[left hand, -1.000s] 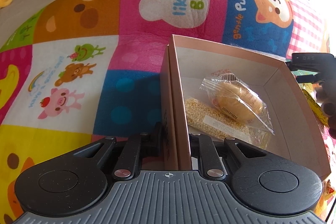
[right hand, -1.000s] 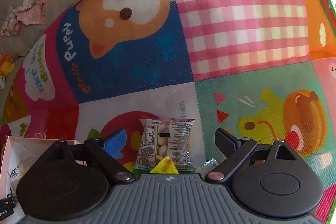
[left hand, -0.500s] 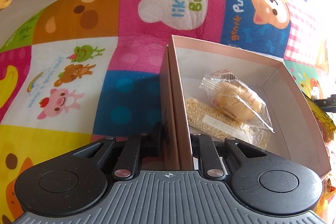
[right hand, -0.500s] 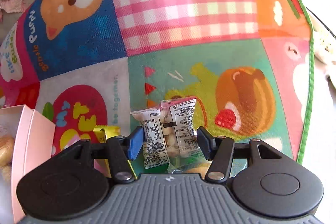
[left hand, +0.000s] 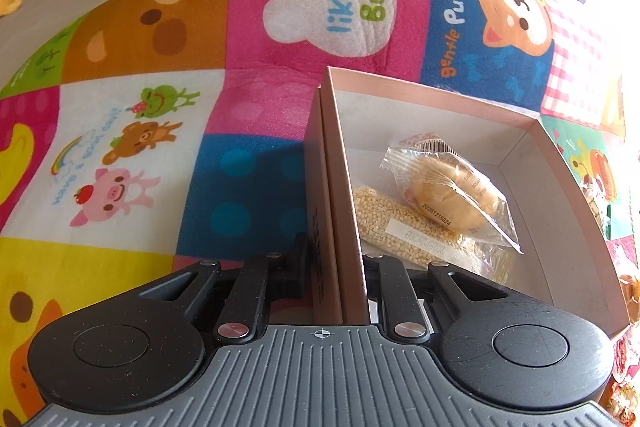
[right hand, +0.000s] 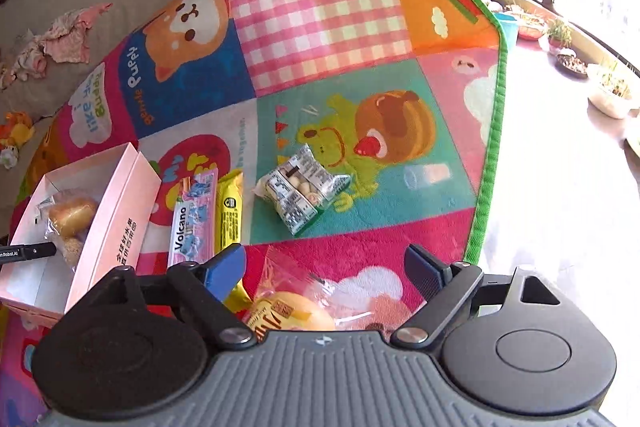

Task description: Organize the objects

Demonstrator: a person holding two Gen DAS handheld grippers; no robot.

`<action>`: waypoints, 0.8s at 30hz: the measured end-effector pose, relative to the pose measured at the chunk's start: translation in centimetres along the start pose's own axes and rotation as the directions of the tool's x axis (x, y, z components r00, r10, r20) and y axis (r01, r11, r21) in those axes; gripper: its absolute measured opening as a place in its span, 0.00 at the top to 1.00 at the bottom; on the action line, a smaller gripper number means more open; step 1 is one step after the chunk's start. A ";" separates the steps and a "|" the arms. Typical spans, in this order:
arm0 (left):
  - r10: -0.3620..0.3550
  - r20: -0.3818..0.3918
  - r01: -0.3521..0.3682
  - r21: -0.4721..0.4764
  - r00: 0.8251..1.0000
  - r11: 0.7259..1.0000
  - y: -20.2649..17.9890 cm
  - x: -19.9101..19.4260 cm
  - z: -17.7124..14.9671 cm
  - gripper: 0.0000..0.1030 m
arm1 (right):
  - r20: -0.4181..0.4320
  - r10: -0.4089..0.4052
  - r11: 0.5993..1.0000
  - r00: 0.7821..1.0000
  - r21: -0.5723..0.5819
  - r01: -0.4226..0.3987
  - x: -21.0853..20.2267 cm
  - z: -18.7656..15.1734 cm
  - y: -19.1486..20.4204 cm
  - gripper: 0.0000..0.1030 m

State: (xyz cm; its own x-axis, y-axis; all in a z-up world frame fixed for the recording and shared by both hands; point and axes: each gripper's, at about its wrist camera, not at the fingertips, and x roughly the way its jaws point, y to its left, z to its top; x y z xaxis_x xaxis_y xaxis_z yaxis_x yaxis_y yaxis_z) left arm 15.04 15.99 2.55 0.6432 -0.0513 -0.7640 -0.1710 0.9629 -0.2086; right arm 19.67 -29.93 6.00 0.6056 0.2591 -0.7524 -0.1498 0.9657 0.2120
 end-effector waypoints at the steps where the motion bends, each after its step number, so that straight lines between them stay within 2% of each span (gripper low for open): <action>1: 0.001 -0.001 -0.001 0.001 1.000 1.000 0.0 0.0 0.0 0.82 | -0.020 0.015 0.999 1.000 0.041 -0.014 0.1 -0.6 -0.6 0.16; 5: 0.012 -0.007 -0.012 0.004 1.000 1.000 -0.3 0.0 0.2 0.82 | -0.011 0.093 0.986 0.996 0.143 -0.091 -0.8 -2.8 -1.3 0.16; 9: 0.032 -0.004 -0.032 0.012 0.999 0.999 -0.6 0.1 0.1 0.82 | -0.004 0.107 0.984 0.994 0.142 -0.105 -1.5 -3.6 0.4 0.16; 15: 0.024 -0.008 -0.024 0.013 1.000 1.000 -0.4 0.1 0.2 0.82 | -0.033 -0.053 0.999 0.998 -0.015 0.053 1.6 -3.8 3.8 0.16; 17: 0.021 -0.008 -0.021 0.012 1.000 1.000 -0.4 0.1 0.2 0.82 | -0.059 -0.081 0.996 0.995 -0.036 0.079 2.7 -3.9 4.4 0.22; 20: 0.023 -0.007 -0.023 0.014 1.000 1.000 -0.4 0.1 0.2 0.82 | -0.051 -0.107 0.991 0.993 -0.082 0.102 2.7 -4.1 5.3 0.29; 22: 0.019 -0.006 -0.019 0.013 1.000 1.000 -0.3 0.1 0.1 0.82 | -0.043 -0.109 0.988 0.993 -0.117 0.103 2.1 -4.2 6.0 0.38; 24: 0.016 -0.005 -0.016 0.010 1.000 1.000 -0.3 0.1 0.1 0.82 | -0.030 -0.112 0.984 0.993 -0.143 0.106 1.3 -4.3 6.6 0.39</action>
State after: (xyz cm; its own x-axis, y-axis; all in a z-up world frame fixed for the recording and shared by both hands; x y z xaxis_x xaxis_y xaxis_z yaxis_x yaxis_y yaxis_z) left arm 15.25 15.73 2.57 0.6367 -0.0372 -0.7702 -0.1735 0.9663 -0.1901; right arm 16.11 -23.19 3.67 0.5951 0.1502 -0.7895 -0.1947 0.9801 0.0397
